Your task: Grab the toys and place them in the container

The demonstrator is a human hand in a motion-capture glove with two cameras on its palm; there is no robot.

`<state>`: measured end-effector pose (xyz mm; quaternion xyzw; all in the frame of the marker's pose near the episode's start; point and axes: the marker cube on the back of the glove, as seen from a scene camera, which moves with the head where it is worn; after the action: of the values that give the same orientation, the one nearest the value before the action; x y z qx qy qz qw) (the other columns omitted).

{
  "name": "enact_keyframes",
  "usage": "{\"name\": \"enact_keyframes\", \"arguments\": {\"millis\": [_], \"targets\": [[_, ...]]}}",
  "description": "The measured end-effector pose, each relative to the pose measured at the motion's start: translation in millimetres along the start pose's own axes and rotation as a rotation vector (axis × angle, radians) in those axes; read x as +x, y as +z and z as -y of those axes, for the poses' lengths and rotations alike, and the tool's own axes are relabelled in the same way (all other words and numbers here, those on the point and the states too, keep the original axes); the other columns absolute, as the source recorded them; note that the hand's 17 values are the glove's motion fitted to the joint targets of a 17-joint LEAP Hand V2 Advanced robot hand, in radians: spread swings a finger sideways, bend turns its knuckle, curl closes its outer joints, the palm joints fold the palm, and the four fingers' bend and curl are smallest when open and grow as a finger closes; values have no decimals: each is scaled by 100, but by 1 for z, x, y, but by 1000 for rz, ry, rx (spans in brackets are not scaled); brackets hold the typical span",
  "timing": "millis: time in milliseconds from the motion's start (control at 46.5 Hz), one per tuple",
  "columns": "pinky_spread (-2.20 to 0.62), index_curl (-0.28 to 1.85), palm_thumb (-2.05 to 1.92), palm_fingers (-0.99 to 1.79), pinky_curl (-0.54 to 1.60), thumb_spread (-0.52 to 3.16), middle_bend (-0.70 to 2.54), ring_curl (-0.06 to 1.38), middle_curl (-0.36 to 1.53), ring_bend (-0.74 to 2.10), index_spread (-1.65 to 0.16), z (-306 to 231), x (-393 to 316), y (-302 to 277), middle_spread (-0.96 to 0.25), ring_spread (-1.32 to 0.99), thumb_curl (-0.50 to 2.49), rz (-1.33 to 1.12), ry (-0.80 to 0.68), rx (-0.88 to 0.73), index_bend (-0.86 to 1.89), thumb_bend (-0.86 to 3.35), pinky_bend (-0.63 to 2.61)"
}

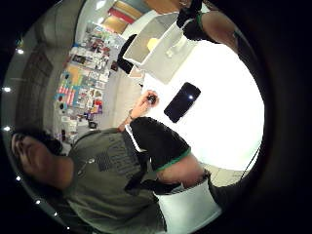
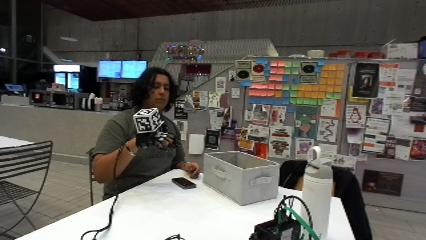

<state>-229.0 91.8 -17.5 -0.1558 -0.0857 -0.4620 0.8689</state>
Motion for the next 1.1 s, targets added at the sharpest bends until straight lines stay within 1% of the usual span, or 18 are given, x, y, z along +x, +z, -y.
{"name": "enact_keyframes", "arguments": {"millis": [129,645,1096], "targets": [[1,54,-8,21,32,116,31,34,46,63,-46,-3,-2,5,-13,-19,25,-8,-25,-5,26,-6,75],[1,51,-7,25,32,119,26,31,43,62,-46,-4,20,12,-13,-19,22,25,-20,-24,23,-6,70],[1,50,-7,28,32,121,23,29,42,61,-46,-9,25,22,-12,-20,21,41,-20,-39,22,-5,67]]}}
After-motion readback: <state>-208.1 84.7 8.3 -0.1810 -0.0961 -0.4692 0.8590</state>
